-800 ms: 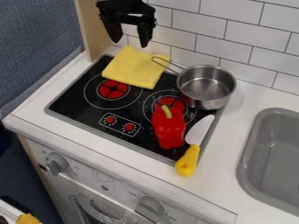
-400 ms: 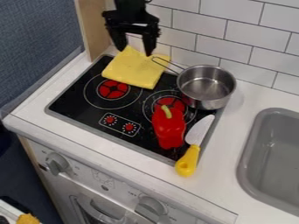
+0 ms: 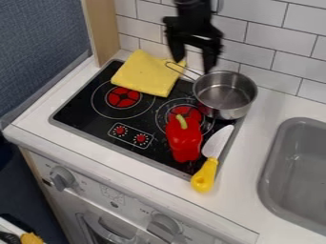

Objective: Move the silver pan to the bottom left corner of the burner

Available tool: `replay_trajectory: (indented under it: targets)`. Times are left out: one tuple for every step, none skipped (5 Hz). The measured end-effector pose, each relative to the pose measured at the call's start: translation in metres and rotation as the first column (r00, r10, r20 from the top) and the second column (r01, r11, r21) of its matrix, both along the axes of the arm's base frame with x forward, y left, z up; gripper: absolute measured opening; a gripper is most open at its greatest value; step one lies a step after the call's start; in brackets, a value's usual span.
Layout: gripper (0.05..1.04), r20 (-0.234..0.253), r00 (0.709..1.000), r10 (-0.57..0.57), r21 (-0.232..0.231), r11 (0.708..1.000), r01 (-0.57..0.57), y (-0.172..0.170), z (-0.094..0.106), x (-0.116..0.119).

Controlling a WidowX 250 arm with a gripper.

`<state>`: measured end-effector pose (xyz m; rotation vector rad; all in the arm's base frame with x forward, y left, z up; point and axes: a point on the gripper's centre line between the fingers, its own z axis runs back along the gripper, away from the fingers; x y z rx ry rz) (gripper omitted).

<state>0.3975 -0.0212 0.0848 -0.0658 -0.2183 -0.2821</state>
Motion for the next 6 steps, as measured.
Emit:
replay_trajectory:
  targets:
    - [0.998, 0.003, 0.994, -0.113, 0.006, 0.994, 0.113, -0.042, 0.005, -0.006]
    - [0.998, -0.032, 0.986, -0.163, 0.024, 0.986, 0.163, -0.059, -0.008, -0.008]
    - [0.999, -0.076, 0.975, -0.209, 0.051, 0.976, 0.213, -0.077, -0.019, -0.009]
    - [0.999, -0.15, 0.965, -0.214, 0.091, 0.969, 0.229, -0.084, -0.037, -0.01]
    - [0.948, -0.186, 0.96, -0.207, 0.091, 0.97, 0.227, -0.084, -0.046, -0.01]
    - [0.665, -0.214, 0.96, -0.179, 0.091, 0.975, 0.202, -0.083, -0.051, -0.012]
